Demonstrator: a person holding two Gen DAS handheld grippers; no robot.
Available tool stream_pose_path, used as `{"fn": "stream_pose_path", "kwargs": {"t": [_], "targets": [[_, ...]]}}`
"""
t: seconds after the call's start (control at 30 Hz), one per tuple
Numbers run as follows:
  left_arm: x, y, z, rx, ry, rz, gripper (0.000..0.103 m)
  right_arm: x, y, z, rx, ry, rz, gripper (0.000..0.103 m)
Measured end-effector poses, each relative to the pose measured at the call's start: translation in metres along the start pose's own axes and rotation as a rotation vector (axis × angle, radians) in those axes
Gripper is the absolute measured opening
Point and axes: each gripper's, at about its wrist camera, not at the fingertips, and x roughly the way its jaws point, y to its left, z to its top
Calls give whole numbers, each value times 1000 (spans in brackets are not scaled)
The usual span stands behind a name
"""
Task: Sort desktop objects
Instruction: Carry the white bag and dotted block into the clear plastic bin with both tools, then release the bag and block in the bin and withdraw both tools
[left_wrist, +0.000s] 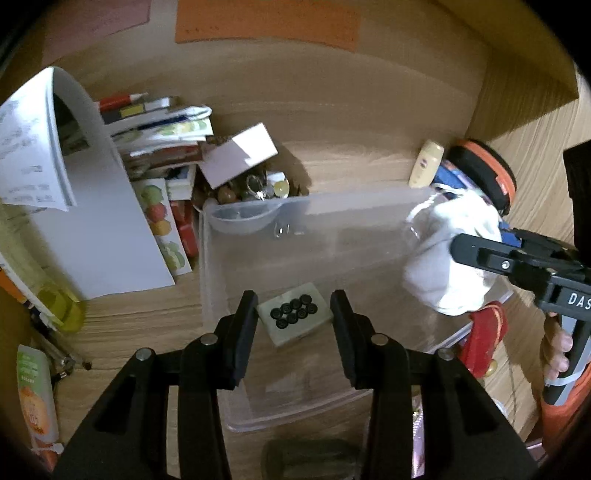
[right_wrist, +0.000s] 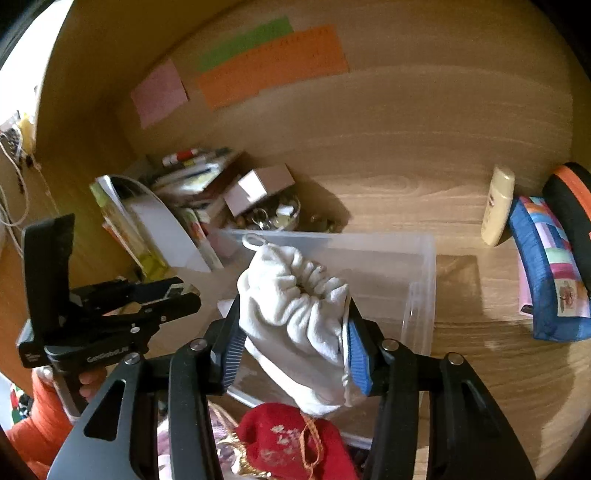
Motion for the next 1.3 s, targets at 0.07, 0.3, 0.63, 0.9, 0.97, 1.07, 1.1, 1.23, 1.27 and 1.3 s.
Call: {"fn": "stream_pose_path", "kwargs": {"t": [0.07,0.3,0.63,0.9,0.97,1.07,1.1,1.23,1.27,1.3], "targets": [[4,-2,0,11,14,5,40,6,1,-1,-11,19,-14,47],[18,-5,1,19,70,-11,40,27,3,-7,-25,80,-42,51],[30,-11,1,44,111,-6,40,40,16,-15,-101,125,-107,65],[17,-10,5,38,64,6,48,23,18,-13,-112,80,-125,71],[10,-11,6,39,38,21,52,14,19,-12,-118,51,-143,77],[-1,-11,6,44,6,30,54,1,24,-12,-134,14,-161,80],[-4,-13,6,43,-4,35,57,-3,26,-12,-142,4,-167,80],[-21,-15,6,48,-60,66,71,-20,33,-14,-166,-36,-189,83],[-26,-15,5,50,-74,71,72,-25,35,-14,-171,-44,-193,83],[-32,-15,4,51,-88,73,73,-29,36,-15,-174,-53,-197,84]]}}
